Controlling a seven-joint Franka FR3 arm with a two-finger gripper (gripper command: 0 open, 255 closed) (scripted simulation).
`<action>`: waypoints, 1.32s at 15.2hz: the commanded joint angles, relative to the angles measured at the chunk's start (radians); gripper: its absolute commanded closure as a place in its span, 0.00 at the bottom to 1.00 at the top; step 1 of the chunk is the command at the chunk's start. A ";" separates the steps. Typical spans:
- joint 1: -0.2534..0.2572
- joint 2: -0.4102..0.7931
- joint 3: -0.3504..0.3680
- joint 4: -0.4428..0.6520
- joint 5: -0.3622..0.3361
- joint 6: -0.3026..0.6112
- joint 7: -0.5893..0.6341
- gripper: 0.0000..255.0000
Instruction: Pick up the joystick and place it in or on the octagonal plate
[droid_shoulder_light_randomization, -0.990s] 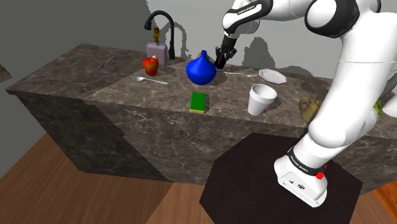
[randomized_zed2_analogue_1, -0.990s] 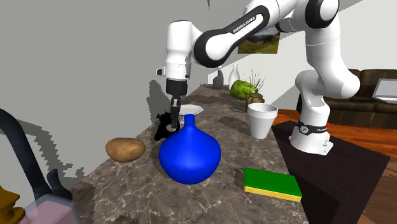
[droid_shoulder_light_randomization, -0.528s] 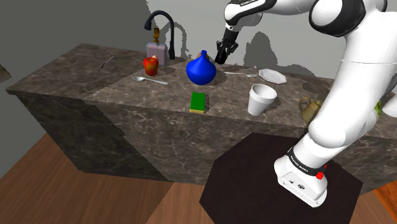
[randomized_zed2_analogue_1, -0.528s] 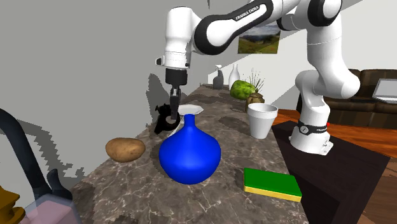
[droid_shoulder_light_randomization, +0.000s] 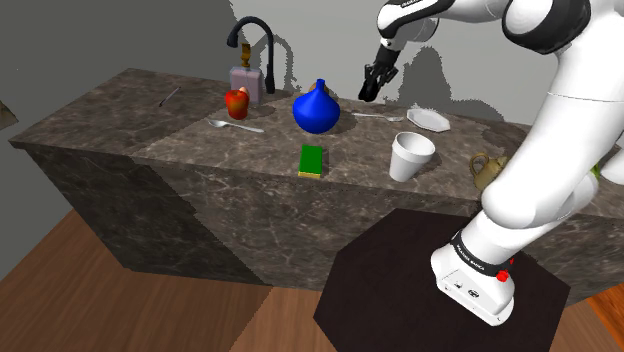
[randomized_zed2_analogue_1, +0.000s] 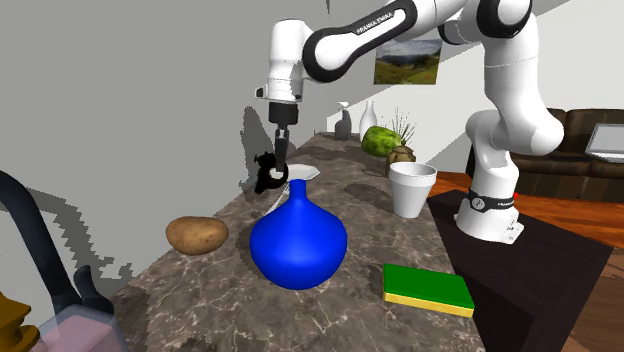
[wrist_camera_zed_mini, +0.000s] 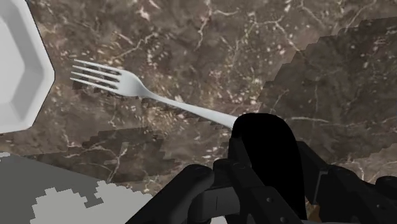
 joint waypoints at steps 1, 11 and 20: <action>-0.026 -0.010 -0.012 -0.014 0.008 0.002 -0.043 1.00; -0.172 -0.009 -0.080 -0.003 0.052 -0.027 -0.274 1.00; -0.313 0.067 -0.134 0.113 0.100 -0.091 -0.475 1.00</action>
